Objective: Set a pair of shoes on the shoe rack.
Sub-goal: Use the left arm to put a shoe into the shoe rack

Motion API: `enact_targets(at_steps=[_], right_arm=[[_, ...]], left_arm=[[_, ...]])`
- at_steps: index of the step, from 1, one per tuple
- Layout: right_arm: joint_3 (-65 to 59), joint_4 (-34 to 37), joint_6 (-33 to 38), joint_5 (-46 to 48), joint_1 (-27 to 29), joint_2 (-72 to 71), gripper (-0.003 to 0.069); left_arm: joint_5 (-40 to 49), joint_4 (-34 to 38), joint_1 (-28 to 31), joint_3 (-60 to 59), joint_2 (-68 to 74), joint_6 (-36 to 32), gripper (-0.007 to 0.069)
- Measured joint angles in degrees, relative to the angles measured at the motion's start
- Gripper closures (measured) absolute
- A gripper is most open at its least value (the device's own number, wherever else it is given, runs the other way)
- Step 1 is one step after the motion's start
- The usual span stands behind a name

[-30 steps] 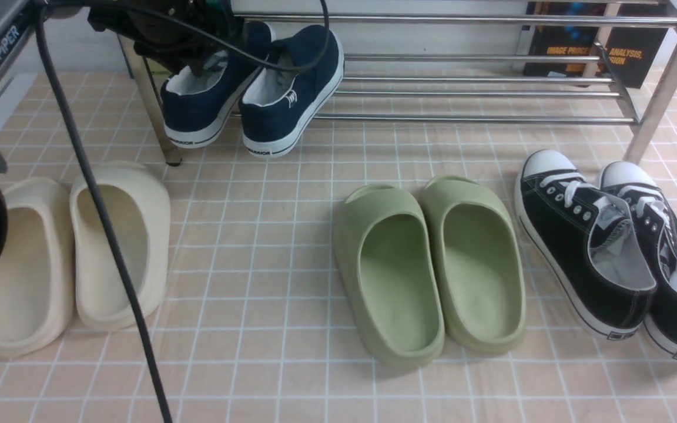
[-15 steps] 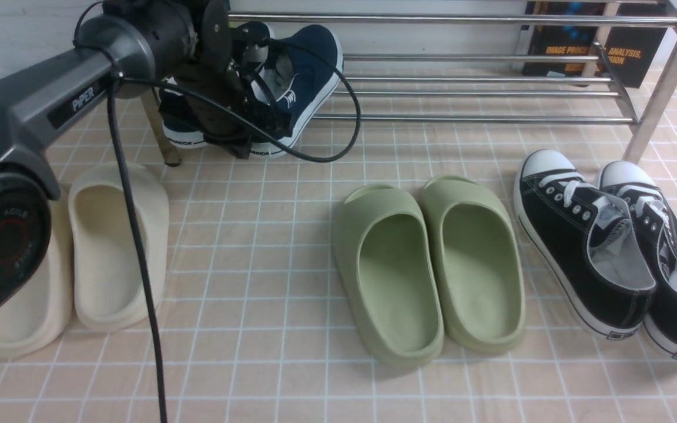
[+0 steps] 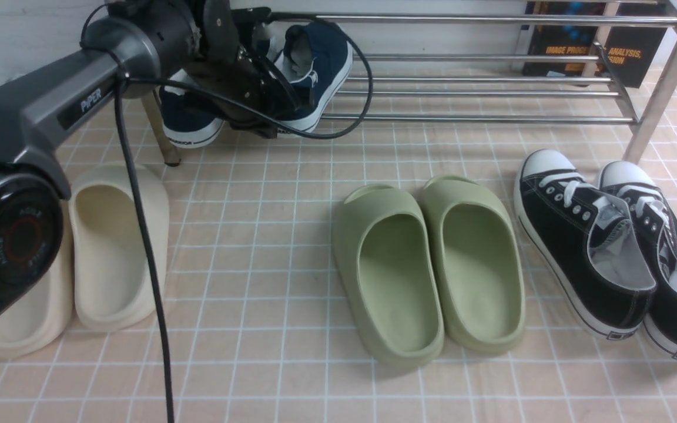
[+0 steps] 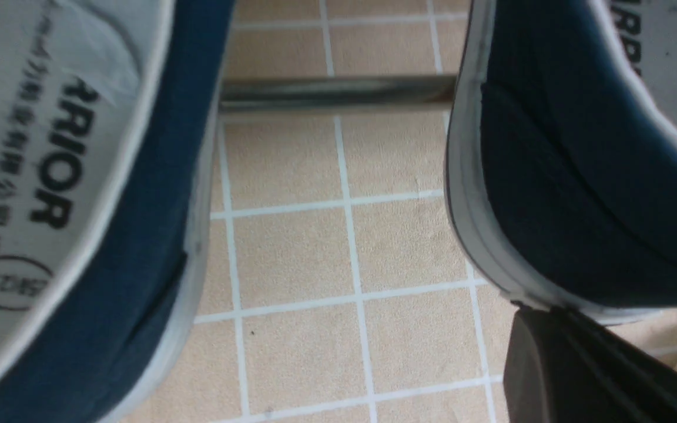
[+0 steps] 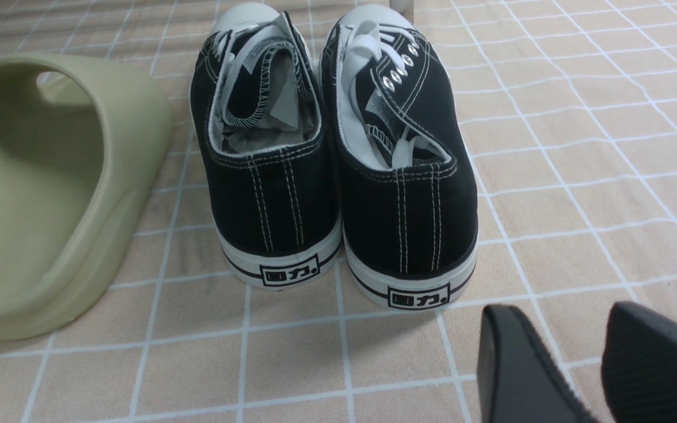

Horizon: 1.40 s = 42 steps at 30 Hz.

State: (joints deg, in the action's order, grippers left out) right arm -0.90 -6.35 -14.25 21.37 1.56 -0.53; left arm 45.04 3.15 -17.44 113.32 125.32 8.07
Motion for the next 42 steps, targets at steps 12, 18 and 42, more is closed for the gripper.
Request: enact_targets(at_steps=[12,18,42], right_arm=[[0.00,0.00,0.00,0.00,0.00,0.00,0.0421],[0.00,0.00,0.00,0.00,0.00,0.00,0.0421],[0.00,0.00,0.00,0.00,0.00,0.00,0.0420]], left_arm=[[14.92,-15.90,2.03,1.23,-13.15,0.40,0.0620],[17.11,-14.58,8.53,-3.83,-14.53,-0.49,0.0620],[-2.15,-8.51,7.89,-0.38,-1.15,4.27,0.0616]])
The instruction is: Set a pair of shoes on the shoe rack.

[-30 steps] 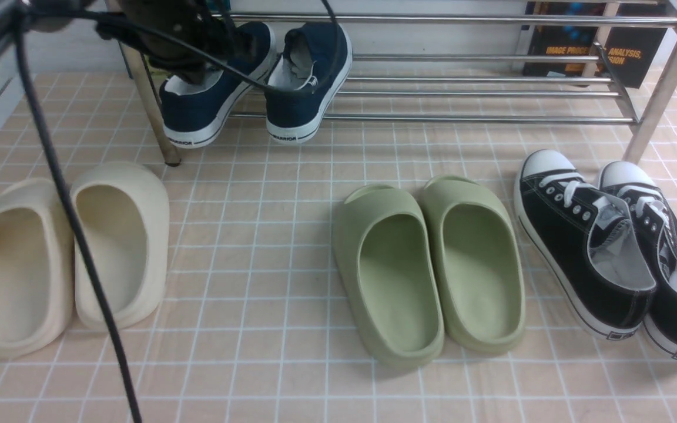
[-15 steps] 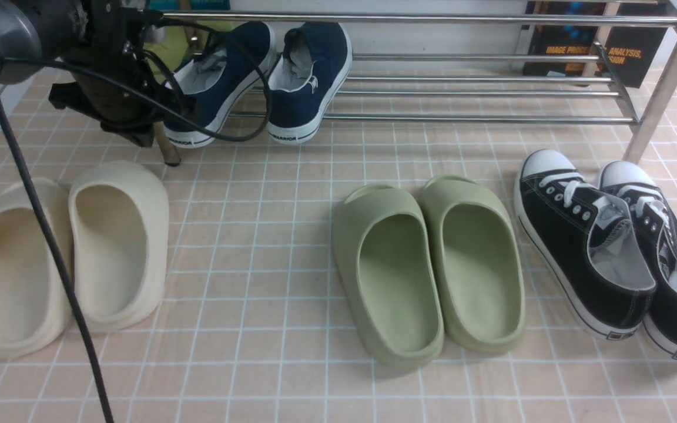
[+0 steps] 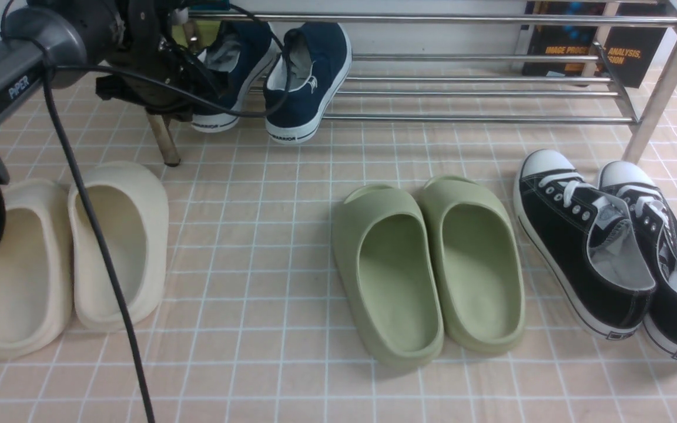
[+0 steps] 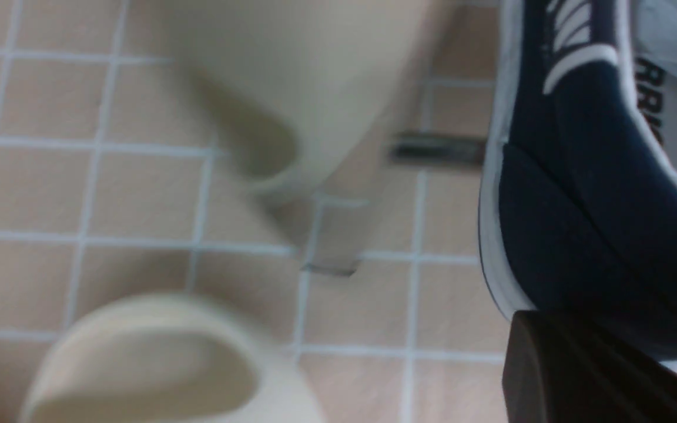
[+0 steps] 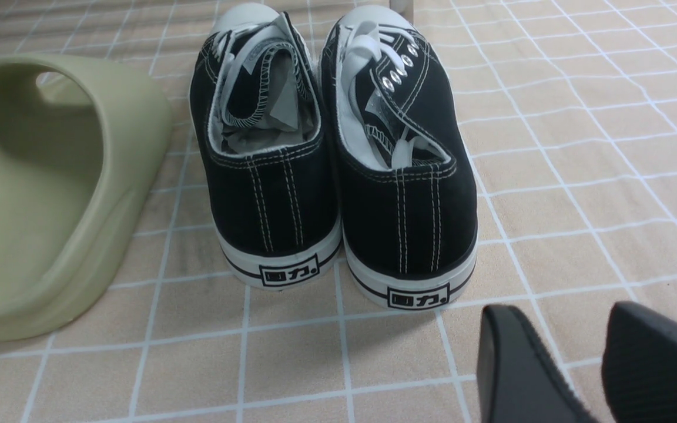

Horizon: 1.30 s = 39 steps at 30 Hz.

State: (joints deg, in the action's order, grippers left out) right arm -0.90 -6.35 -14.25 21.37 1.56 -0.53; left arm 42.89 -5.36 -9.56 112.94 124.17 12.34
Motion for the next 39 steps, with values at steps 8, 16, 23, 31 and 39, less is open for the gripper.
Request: enact_targets(at_steps=[8,16,23,31,39], right_arm=[[0.00,0.00,0.00,0.00,0.00,0.00,0.0420],[0.00,0.00,0.00,0.00,0.00,0.00,0.0420],[0.00,0.00,0.00,0.00,0.00,0.00,0.0420],[0.00,0.00,0.00,0.00,0.00,0.00,0.0420],[0.00,0.00,0.00,0.00,0.00,0.00,0.0420]], left_arm=[[6.08,-2.33,-0.44,5.20,0.66,0.04,0.0616],[18.83,-10.11,-0.44,5.43,-7.76,-2.27,0.0616],[25.43,-10.17,-0.44,4.32,-25.76,-5.61,0.0616],[23.61,-10.00,-0.44,-15.55,-47.82,-4.70,0.0610],[16.34,-9.81,-0.44,-42.56,-71.61,-2.96,0.0604]])
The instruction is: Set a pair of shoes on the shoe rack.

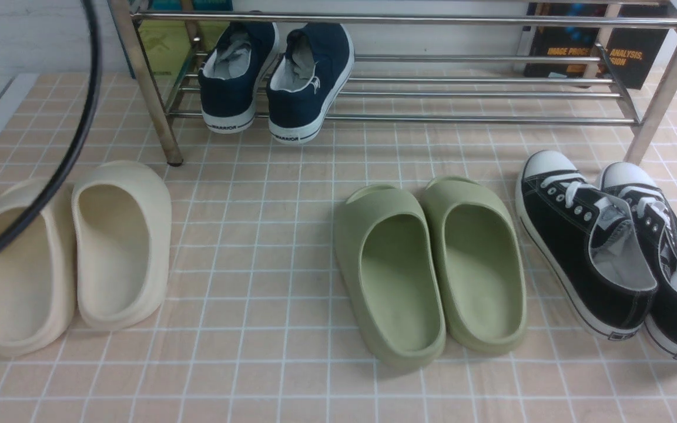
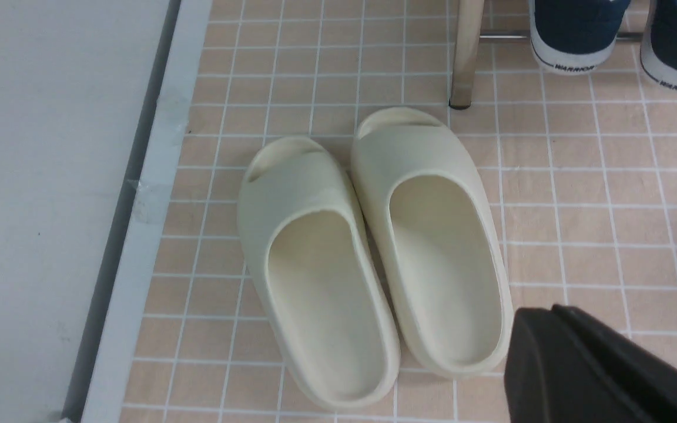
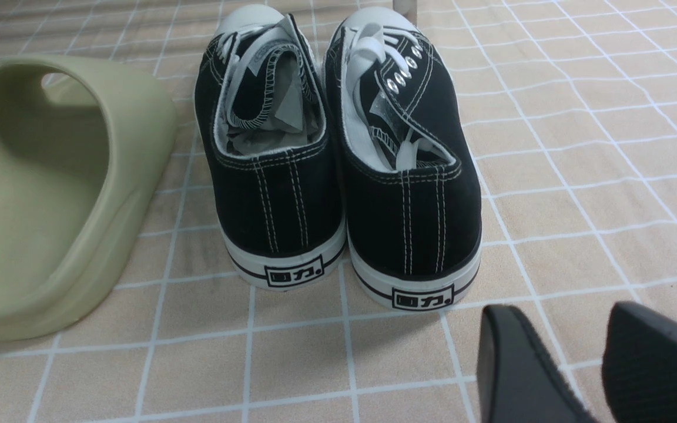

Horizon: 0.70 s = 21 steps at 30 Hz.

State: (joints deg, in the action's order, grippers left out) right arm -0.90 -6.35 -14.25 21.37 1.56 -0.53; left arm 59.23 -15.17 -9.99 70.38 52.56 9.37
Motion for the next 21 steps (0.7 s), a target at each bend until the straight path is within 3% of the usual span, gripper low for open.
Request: enact_targets(at_steps=[9,16,21], right_arm=[[0.00,0.00,0.00,0.00,0.00,0.00,0.0420],[0.00,0.00,0.00,0.00,0.00,0.00,0.0420],[0.00,0.00,0.00,0.00,0.00,0.00,0.0420]], left_arm=[[0.19,0.05,0.00,-14.26,-20.85,0.19,0.0602],[11.12,-0.01,0.00,-15.49,-25.50,0.19,0.0602],[11.56,-0.60,0.00,-15.59,-25.64,0.24,0.0602]])
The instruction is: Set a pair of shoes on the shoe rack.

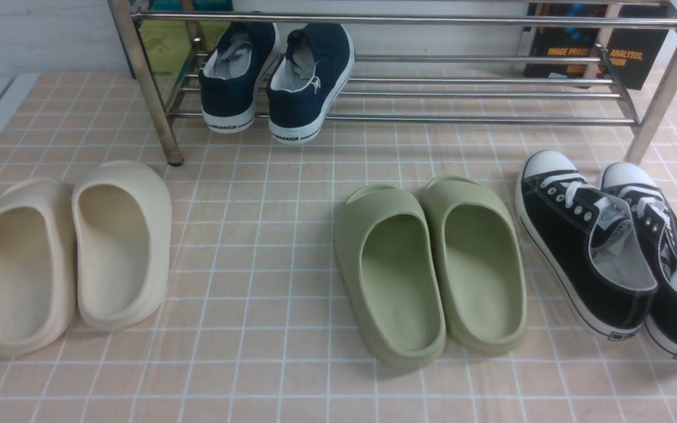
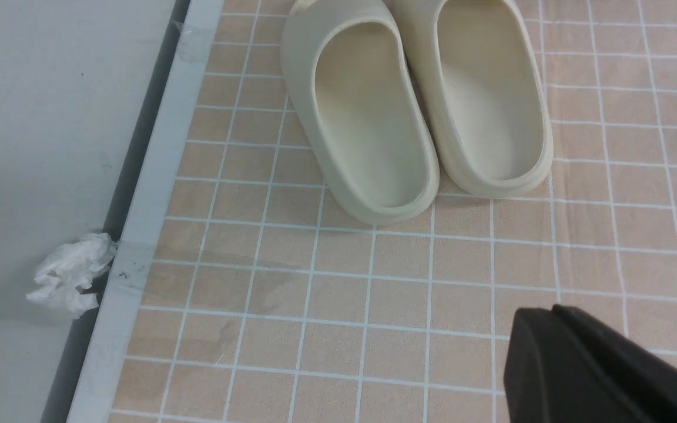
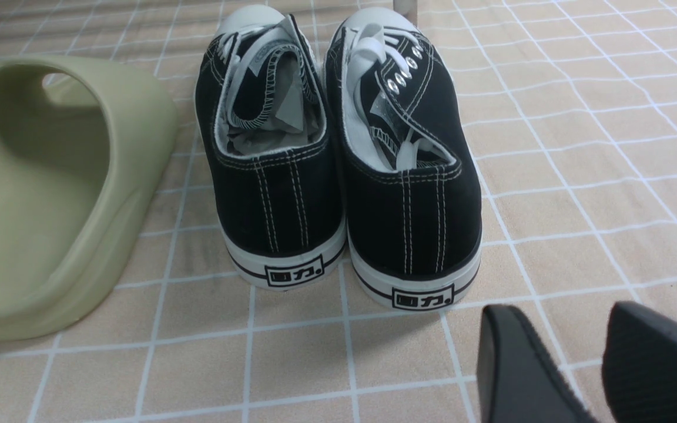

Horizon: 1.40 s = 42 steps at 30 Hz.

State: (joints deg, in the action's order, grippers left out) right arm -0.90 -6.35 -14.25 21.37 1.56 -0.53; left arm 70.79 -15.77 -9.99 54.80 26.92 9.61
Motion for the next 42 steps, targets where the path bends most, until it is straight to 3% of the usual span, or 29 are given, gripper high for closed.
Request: enact_targets(at_steps=[7,10,16,22,31,42], right_arm=[[0.00,0.00,0.00,0.00,0.00,0.00,0.0420],[0.00,0.00,0.00,0.00,0.00,0.00,0.0420],[0.00,0.00,0.00,0.00,0.00,-0.04,0.0420],[0.00,0.00,0.00,0.00,0.00,-0.04,0.0420],[0.00,0.00,0.00,0.00,0.00,-0.04,0.0420],[0.00,0.00,0.00,0.00,0.00,-0.04,0.0420]], left_arm=[[-0.05,-0.62,-1.15,-1.67,-0.28,0.00,0.0603],[-4.47,-1.57,-2.04,-5.45,-1.85,-0.05,0.0606],[-37.03,-1.92,3.47,-25.46,-11.31,-0.05,0.0606],[-55.82,4.04,10.45,-42.22,-19.42,-0.05,0.0606],[-55.97,9.67,11.41,-54.16,-27.50,-2.11,0.0606],[-52.26,10.64,10.80,-55.33,-27.56,-5.64,0.0606]])
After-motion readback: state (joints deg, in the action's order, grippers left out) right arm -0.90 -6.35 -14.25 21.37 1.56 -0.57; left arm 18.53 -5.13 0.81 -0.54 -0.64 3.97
